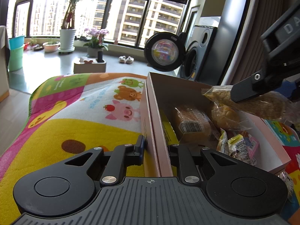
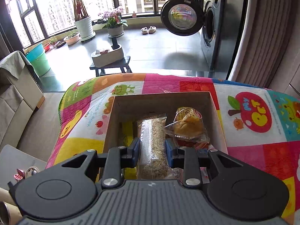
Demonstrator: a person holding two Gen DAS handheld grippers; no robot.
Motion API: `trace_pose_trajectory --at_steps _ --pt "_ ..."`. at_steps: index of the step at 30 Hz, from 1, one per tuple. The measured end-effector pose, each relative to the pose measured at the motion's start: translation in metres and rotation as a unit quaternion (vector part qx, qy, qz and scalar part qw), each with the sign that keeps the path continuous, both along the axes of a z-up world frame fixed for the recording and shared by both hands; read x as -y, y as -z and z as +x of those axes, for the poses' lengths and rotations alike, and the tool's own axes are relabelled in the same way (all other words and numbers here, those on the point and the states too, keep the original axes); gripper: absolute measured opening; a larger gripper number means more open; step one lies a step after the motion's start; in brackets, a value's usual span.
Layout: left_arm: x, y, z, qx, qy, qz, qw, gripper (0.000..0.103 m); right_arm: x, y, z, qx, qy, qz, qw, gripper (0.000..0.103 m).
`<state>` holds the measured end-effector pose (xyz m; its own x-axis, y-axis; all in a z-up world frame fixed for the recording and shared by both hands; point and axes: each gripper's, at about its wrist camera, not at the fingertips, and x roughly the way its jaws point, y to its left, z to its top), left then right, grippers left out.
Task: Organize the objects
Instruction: 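Carry the grain bar into the box with the right tool, then open the right tool to release the grain bar in the box, then move the right tool to the last white peanut packet and grasp it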
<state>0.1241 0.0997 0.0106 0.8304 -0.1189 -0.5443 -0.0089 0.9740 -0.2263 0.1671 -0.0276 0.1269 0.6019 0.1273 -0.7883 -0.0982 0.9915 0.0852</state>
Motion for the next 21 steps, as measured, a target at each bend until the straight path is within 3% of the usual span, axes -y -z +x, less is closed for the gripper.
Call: trace_pose_trajectory --at_steps 3,5,7,8,11,13,18,21 --pt "-0.001 0.0 -0.001 0.0 0.0 0.0 1.0 0.018 -0.002 0.018 0.021 -0.013 -0.007 0.027 1.0 0.029" --pt "-0.002 0.001 -0.001 -0.001 0.0 -0.002 1.0 0.018 -0.001 0.024 0.024 -0.008 0.001 0.025 1.0 0.035" --pt "-0.002 0.002 -0.001 -0.001 0.0 -0.004 1.0 0.019 0.004 0.024 0.022 -0.002 0.011 0.018 1.0 0.048" --pt "-0.002 0.002 -0.001 -0.001 0.0 -0.004 1.0 0.019 0.008 0.023 0.02 -0.001 0.013 0.018 1.0 0.048" --pt "-0.002 0.002 -0.001 -0.001 0.0 -0.003 1.0 0.019 0.023 0.015 0.008 0.004 0.024 0.015 1.0 0.052" --pt "-0.002 0.002 -0.001 0.0 0.0 -0.003 1.0 0.019 0.035 0.01 -0.004 0.016 0.029 0.006 0.999 0.062" --pt "-0.002 0.002 -0.001 0.0 0.0 -0.004 1.0 0.019 0.074 0.004 -0.039 0.046 0.054 -0.034 0.997 0.071" --pt "-0.002 0.002 -0.001 0.0 0.0 -0.004 1.0 0.019 0.105 0.006 -0.059 0.056 0.083 -0.046 0.994 0.081"
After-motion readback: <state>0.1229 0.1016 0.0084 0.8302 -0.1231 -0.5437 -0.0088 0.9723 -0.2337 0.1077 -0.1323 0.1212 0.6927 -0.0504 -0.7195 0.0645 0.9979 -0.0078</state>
